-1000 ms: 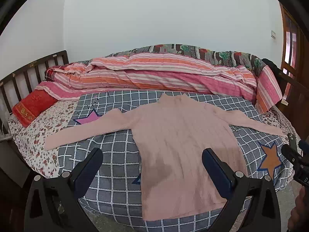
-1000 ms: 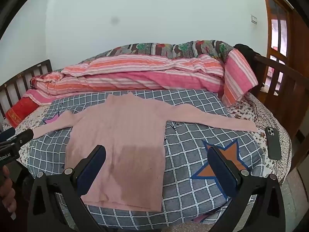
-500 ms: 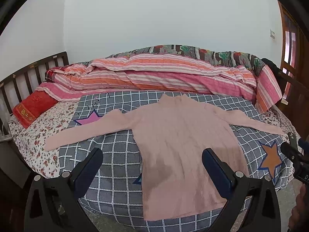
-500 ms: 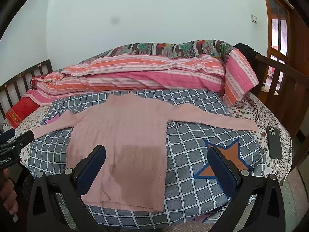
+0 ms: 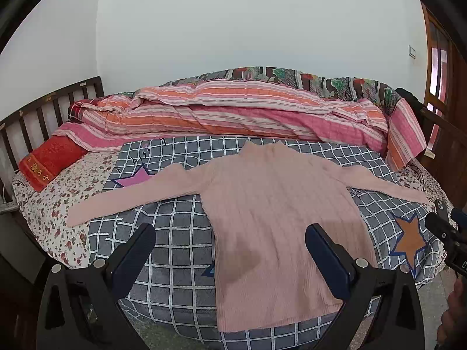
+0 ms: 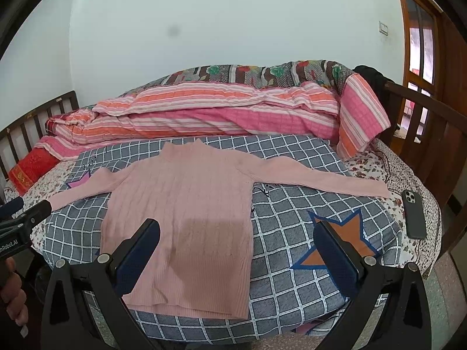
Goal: Fold small clothes
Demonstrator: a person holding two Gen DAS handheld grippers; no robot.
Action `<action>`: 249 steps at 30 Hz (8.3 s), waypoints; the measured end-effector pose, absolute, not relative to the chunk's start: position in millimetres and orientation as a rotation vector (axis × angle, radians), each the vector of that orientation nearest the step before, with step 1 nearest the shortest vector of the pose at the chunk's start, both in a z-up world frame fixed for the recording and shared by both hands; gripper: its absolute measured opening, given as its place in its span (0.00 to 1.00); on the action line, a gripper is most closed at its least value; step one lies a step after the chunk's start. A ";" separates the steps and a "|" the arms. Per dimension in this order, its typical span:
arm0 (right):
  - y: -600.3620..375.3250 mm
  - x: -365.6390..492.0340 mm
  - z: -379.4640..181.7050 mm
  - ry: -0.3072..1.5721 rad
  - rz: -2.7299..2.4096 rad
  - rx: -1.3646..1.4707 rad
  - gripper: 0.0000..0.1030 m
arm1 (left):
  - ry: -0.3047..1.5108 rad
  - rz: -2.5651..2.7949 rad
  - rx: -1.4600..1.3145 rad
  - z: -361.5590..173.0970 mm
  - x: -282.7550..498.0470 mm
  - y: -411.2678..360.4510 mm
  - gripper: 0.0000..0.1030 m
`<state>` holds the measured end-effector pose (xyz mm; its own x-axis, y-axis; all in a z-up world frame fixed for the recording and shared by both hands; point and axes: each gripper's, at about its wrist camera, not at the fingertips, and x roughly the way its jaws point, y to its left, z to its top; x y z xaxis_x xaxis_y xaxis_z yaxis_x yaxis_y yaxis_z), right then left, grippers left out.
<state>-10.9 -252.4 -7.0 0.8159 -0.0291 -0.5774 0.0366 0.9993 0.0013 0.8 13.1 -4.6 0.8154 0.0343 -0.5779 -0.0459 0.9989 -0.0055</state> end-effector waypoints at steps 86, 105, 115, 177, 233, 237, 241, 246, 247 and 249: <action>-236.8 134.3 -138.8 0.816 -0.045 0.009 1.00 | 0.831 0.166 -0.196 -155.2 163.9 134.5 0.99; -224.8 148.1 -138.8 0.820 0.081 0.109 0.96 | 0.715 0.309 -0.793 -188.1 161.4 314.6 0.62; -244.3 147.1 -141.6 0.839 0.086 0.114 0.85 | 0.678 0.527 -0.475 -156.2 184.7 322.8 0.07; -203.9 287.7 -161.5 0.904 0.176 -0.021 0.58 | 0.791 -0.093 -0.292 -187.8 291.7 115.8 0.14; -524.6 187.7 -151.3 0.747 -0.237 0.320 0.66 | 0.776 -0.152 -0.215 -186.1 290.0 105.6 0.69; -557.5 184.9 -164.1 0.757 -0.249 0.418 0.66 | 0.781 -0.148 -0.209 -186.6 290.8 104.8 0.69; -570.2 191.5 -164.6 0.735 -0.250 0.472 0.66 | 0.787 -0.146 -0.199 -187.8 291.7 103.9 0.70; -584.6 205.0 -166.3 0.734 -0.296 0.530 0.66 | 0.793 -0.145 -0.193 -188.7 292.8 103.5 0.71; -584.9 207.5 -165.6 0.736 -0.309 0.518 0.66 | 0.792 -0.144 -0.194 -188.7 292.8 103.3 0.71; -585.5 211.5 -165.2 0.735 -0.331 0.496 0.63 | 0.790 -0.147 -0.197 -188.9 293.2 103.8 0.71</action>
